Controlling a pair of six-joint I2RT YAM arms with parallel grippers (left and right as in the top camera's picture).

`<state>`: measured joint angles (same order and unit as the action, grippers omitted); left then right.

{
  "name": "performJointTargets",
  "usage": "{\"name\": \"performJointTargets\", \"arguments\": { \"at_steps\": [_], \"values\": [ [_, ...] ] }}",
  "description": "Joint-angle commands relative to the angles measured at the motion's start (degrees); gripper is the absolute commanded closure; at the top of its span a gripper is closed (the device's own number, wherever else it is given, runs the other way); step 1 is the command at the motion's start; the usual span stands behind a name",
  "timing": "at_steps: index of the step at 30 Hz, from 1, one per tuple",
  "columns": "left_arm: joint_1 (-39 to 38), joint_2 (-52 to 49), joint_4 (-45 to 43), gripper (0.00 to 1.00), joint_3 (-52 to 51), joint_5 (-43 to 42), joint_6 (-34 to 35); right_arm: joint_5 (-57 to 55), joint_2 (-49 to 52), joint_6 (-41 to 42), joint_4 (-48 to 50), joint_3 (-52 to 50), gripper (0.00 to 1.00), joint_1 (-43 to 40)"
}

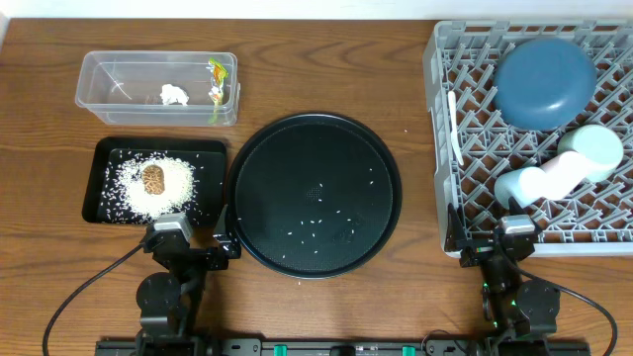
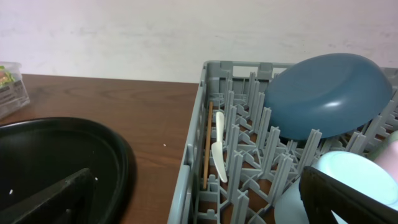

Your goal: Sort waste into correct bins and load items into the dishwasher rack

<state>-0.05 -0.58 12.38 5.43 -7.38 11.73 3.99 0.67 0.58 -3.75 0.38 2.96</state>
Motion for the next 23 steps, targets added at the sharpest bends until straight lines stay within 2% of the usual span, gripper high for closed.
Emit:
{"name": "performJointTargets", "arguments": {
  "at_steps": [1,23],
  "values": [
    [0.2,0.4,0.5,0.02,-1.4,-0.6,-0.8,-0.6,-0.4,-0.9,-0.3,-0.1,0.01,-0.7],
    [0.2,0.4,0.5,0.02,-1.4,-0.6,-0.8,-0.6,-0.4,-0.9,-0.3,-0.1,0.01,-0.7]
  ]
}}
